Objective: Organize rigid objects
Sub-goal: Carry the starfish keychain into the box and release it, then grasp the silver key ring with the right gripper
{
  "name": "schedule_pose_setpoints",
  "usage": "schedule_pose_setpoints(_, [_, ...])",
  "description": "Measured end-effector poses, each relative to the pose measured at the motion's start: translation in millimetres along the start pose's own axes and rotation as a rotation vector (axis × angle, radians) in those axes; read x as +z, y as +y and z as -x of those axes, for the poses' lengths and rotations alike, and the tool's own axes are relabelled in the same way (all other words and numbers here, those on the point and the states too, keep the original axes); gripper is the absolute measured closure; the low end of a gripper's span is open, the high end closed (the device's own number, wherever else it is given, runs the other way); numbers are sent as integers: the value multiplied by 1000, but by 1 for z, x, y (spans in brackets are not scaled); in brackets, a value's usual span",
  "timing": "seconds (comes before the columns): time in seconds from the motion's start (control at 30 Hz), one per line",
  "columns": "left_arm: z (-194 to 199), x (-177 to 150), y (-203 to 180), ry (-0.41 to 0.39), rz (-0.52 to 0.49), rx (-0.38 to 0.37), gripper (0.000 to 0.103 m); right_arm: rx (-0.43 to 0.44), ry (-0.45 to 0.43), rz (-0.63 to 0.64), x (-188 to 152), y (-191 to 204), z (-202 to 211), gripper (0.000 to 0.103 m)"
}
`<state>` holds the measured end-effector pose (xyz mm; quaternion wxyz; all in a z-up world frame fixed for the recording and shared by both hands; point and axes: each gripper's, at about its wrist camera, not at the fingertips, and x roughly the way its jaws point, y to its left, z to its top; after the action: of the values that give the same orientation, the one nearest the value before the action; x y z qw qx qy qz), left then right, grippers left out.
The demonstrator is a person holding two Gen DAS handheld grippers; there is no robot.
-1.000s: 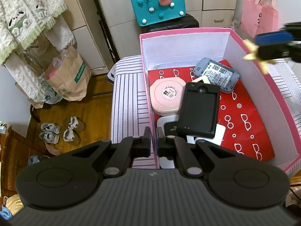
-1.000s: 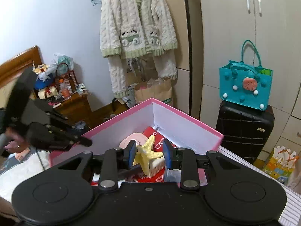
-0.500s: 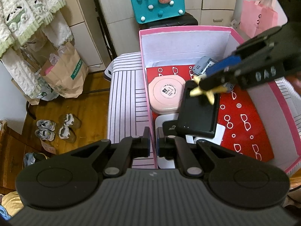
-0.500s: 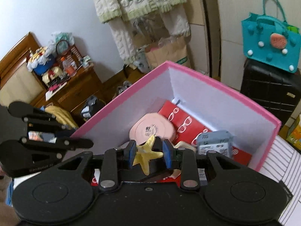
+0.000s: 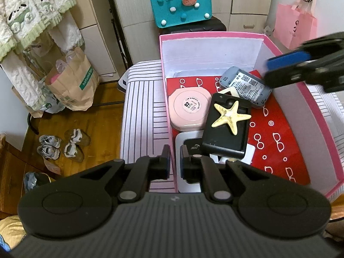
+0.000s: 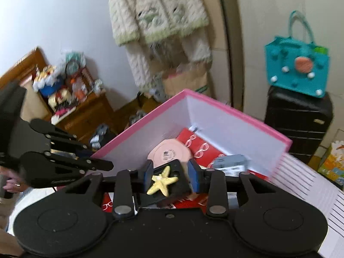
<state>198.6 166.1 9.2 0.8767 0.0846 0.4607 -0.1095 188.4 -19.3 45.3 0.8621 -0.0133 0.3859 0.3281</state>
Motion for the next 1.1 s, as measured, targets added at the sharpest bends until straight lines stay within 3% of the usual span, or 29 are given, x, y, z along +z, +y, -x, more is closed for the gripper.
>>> schedule_pose_setpoints(0.13, [1, -3, -1, -11, -2, 5, 96, -57, -45, -19, -20, -10, 38, 60])
schedule_pose_setpoints(0.4, [4, -7, -9, -15, -33, 34, 96, -138, -47, -4, -78, -25, 82, 58])
schedule_pose_setpoints(0.63, [5, -6, -7, -13, -17, 31, 96, -131, -16, -85, -132, -50, 59, 58])
schedule_pose_setpoints(0.77, [6, -6, -6, -13, -16, 34, 96, -172, -11, -74, -156, -50, 46, 58])
schedule_pose_setpoints(1.1, [6, -7, -5, -9, -15, 27, 96, -294, -6, 31, -173, -44, 20, 56])
